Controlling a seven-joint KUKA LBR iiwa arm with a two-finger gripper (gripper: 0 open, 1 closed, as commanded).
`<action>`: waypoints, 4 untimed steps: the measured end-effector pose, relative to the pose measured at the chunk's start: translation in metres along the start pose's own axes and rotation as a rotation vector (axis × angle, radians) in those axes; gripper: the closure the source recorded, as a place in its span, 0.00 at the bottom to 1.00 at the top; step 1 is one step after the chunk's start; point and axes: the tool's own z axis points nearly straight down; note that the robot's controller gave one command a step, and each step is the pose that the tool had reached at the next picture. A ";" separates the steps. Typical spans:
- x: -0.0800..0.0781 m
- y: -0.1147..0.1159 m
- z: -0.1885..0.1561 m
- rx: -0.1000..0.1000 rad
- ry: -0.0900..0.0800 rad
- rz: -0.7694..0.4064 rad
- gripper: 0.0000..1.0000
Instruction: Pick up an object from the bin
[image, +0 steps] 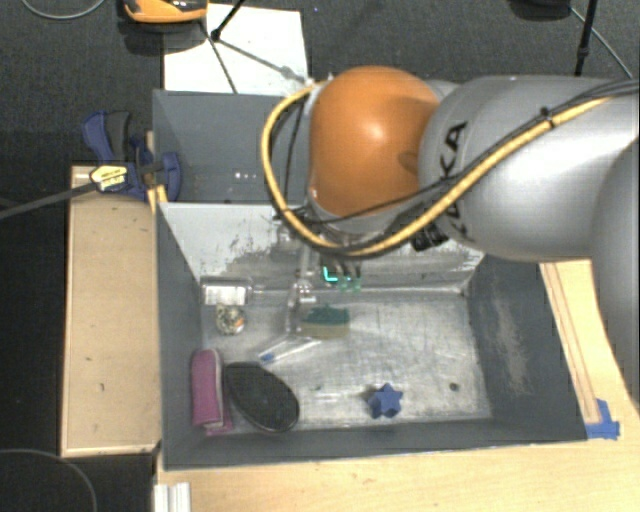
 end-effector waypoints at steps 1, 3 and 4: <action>0.014 -0.104 0.102 0.002 0.002 -0.067 0.00; 0.008 -0.075 0.158 -0.005 -0.018 0.193 1.00; 0.009 -0.109 -0.002 0.000 -0.015 0.006 1.00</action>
Offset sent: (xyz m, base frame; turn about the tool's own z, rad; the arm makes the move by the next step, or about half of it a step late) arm -0.0127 -0.0992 -0.0978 -0.0732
